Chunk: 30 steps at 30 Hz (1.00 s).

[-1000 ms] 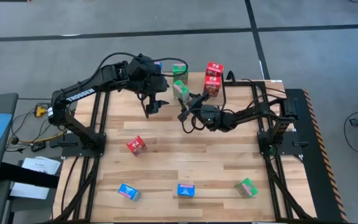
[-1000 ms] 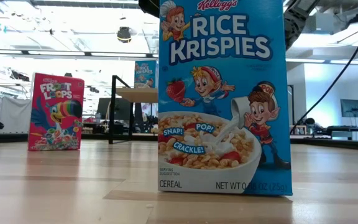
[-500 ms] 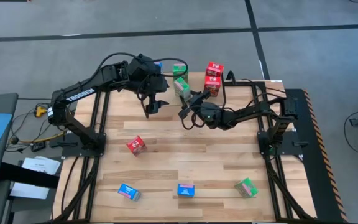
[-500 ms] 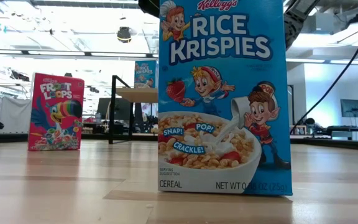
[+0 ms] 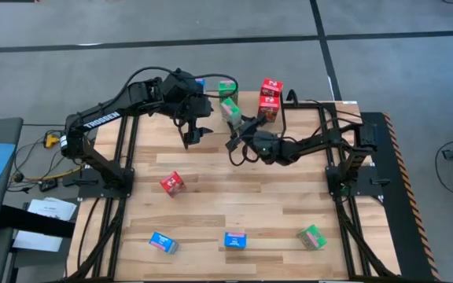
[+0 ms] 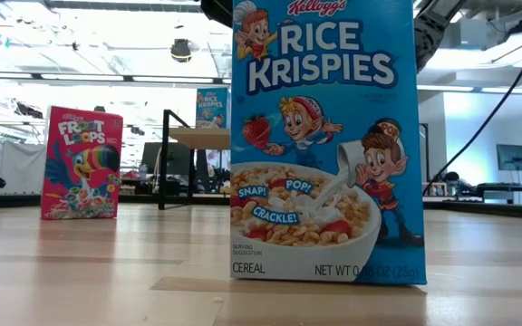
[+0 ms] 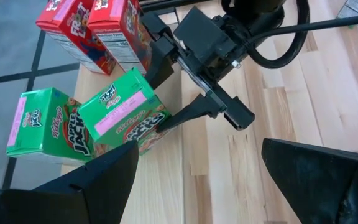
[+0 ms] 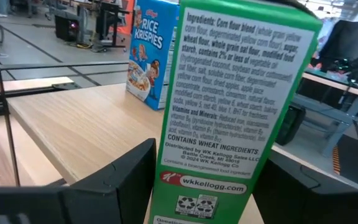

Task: Stack cereal on shelf
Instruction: Put the top green cereal box on the shelf aligned with the green cereal box

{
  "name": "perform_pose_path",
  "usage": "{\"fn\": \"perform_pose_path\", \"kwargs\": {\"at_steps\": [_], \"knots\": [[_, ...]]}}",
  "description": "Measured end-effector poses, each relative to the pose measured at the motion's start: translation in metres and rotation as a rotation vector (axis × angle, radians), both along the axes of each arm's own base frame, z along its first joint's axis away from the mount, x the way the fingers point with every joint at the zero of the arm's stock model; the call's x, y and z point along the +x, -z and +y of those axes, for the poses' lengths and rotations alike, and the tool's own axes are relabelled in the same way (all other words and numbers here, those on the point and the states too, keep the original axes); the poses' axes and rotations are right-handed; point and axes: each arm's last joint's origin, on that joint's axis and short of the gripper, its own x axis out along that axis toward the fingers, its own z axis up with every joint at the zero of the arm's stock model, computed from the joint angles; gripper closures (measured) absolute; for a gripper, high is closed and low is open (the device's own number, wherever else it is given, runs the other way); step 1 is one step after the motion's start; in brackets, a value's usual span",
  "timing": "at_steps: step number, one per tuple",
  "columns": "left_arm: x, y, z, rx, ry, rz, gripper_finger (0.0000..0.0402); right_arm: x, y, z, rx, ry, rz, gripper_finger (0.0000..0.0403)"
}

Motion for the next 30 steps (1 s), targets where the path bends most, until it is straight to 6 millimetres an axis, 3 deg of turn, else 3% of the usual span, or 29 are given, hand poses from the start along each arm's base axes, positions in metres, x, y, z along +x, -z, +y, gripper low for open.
{"fn": "perform_pose_path", "kwargs": {"at_steps": [8, 17, 25, 30], "knots": [[0.000, 0.000, 0.000, -0.002, -0.001, 0.003, 0.0070, -0.005, -0.011, 0.011, 0.002, 0.017, 0.028, 0.0141], [-0.001, 0.001, -0.001, -0.047, -0.004, 0.004, 0.0070, -0.008, -0.009, 0.009, 0.052, 0.026, 0.019, 0.0141], [0.002, 0.004, -0.008, -0.219, 0.181, -0.021, 0.0070, -0.007, -0.013, -0.002, 0.066, -0.016, -0.010, 0.0141], [0.008, 0.012, -0.007, -0.223, 0.208, -0.044, 0.0070, -0.005, -0.015, -0.003, 0.061, -0.019, 0.005, 0.0141]]}}
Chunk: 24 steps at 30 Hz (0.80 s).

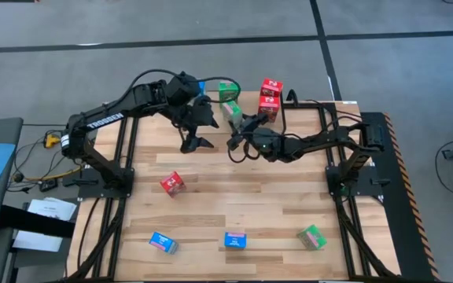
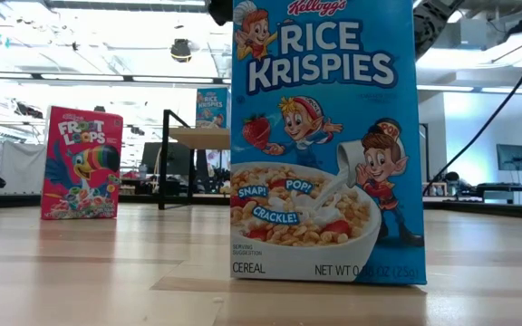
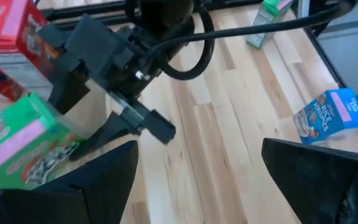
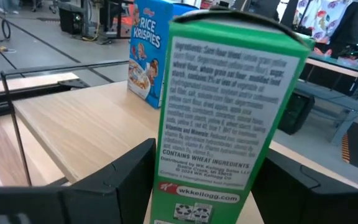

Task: Stack cereal on shelf
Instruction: Put the top green cereal box on the shelf aligned with the green cereal box

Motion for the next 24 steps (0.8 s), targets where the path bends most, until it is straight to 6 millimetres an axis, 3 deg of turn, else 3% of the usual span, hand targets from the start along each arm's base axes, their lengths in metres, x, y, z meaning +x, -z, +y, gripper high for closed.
{"fn": "perform_pose_path", "kwargs": {"at_steps": [16, 24], "knots": [[0.026, 0.057, 0.015, 0.057, -0.030, -0.118, 0.0070, 0.002, -0.002, 0.002, 0.000, -0.006, -0.001, 0.0141], [0.029, 0.064, 0.025, 0.054, -0.078, -0.195, 0.0070, 0.002, -0.002, 0.005, 0.000, -0.015, -0.001, 0.0141]]}}
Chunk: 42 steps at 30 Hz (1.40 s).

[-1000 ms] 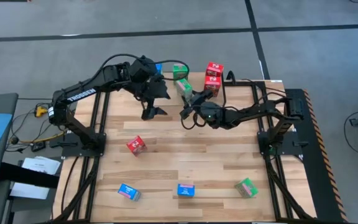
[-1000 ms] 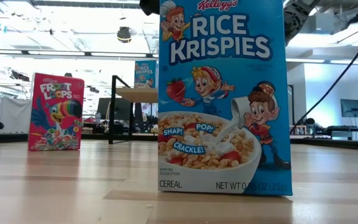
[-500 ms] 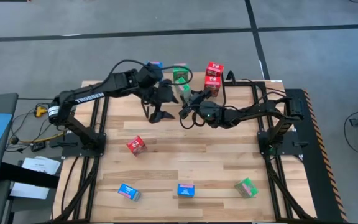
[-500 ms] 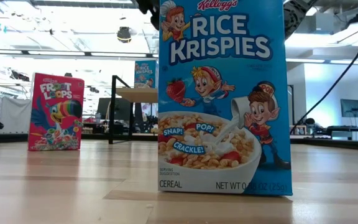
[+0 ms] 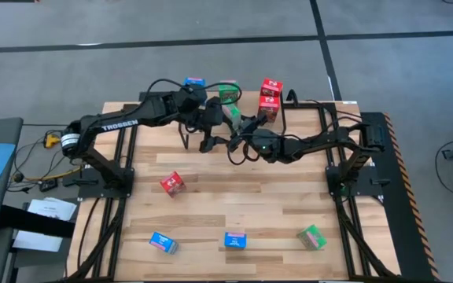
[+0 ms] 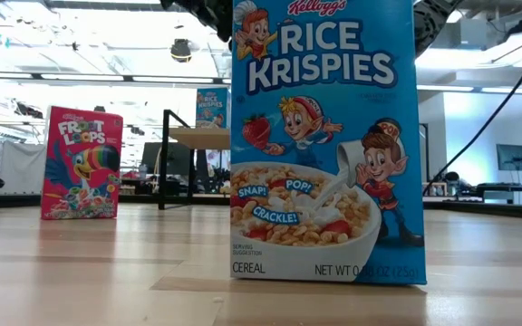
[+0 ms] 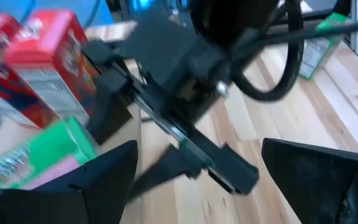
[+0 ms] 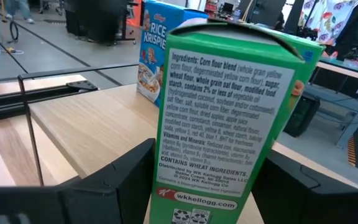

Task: Stack cereal on shelf
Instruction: Put the top green cereal box on the shelf aligned with the green cereal box

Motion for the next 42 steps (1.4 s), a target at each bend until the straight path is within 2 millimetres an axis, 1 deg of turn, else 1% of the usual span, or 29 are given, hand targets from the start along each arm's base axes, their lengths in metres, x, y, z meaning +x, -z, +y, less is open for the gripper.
{"fn": "perform_pose_path", "kwargs": {"at_steps": [2, 4, 8, 10, 13, 19, 30, 36, 42], "knots": [[0.000, -0.002, 0.002, -0.001, -0.007, -0.017, 0.0070, 0.000, 0.000, 0.000, 0.000, 0.000, 0.000, 0.0141], [0.005, 0.002, 0.004, -0.015, -0.006, -0.027, 0.0070, 0.000, 0.000, 0.000, 0.000, 0.000, 0.000, 0.0141], [0.013, 0.010, 0.009, -0.031, -0.021, -0.021, 0.0070, 0.000, 0.000, 0.000, 0.000, 0.000, -0.001, 0.0141], [0.013, 0.016, 0.010, -0.044, -0.034, 0.021, 0.0070, 0.000, 0.000, 0.001, 0.000, -0.002, -0.002, 0.0141], [0.015, 0.020, 0.012, -0.032, -0.050, 0.032, 0.0070, 0.000, 0.000, 0.002, -0.004, -0.005, 0.009, 0.0141], [0.017, 0.022, 0.015, -0.029, -0.062, 0.028, 0.0070, 0.001, 0.002, 0.004, 0.001, -0.007, 0.018, 0.0141], [0.017, 0.021, 0.016, -0.005, -0.102, 0.030, 0.0070, 0.001, 0.003, 0.013, 0.004, -0.015, 0.035, 0.0141], [0.017, 0.021, 0.016, 0.002, -0.122, 0.031, 0.0070, 0.000, 0.008, 0.015, 0.043, 0.007, 0.055, 0.0141], [0.016, 0.021, 0.019, 0.010, -0.152, 0.035, 0.0070, 0.000, 0.013, 0.024, 0.046, 0.000, 0.092, 0.0141]]}}
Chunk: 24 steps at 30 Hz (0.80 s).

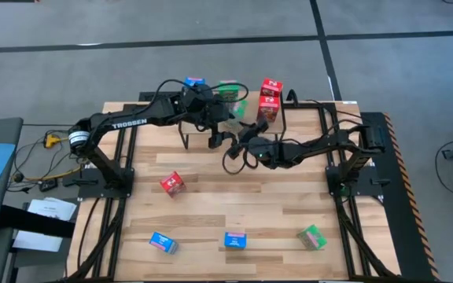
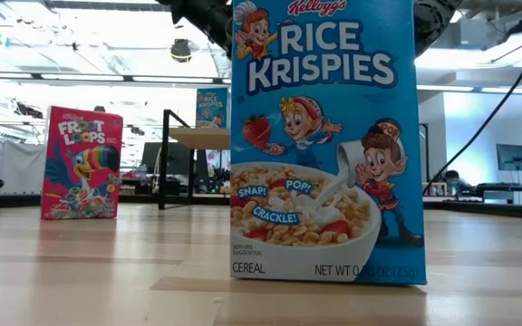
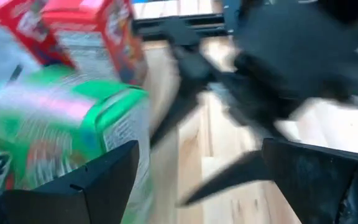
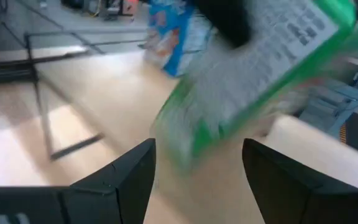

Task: Stack cereal on shelf
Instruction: Put the top green cereal box on the shelf aligned with the green cereal box

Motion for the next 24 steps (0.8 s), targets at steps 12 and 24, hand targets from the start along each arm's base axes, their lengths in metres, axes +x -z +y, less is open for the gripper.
{"fn": "perform_pose_path", "kwargs": {"at_steps": [12, 24], "knots": [[-0.001, 0.001, 0.000, -0.029, -0.005, 0.004, 0.0070, -0.008, -0.019, 0.009, 0.002, -0.009, -0.011, 0.0141], [-0.004, 0.003, -0.002, -0.045, 0.006, 0.041, 0.0070, -0.011, -0.019, 0.012, -0.001, -0.015, 0.027, 0.0141]]}}
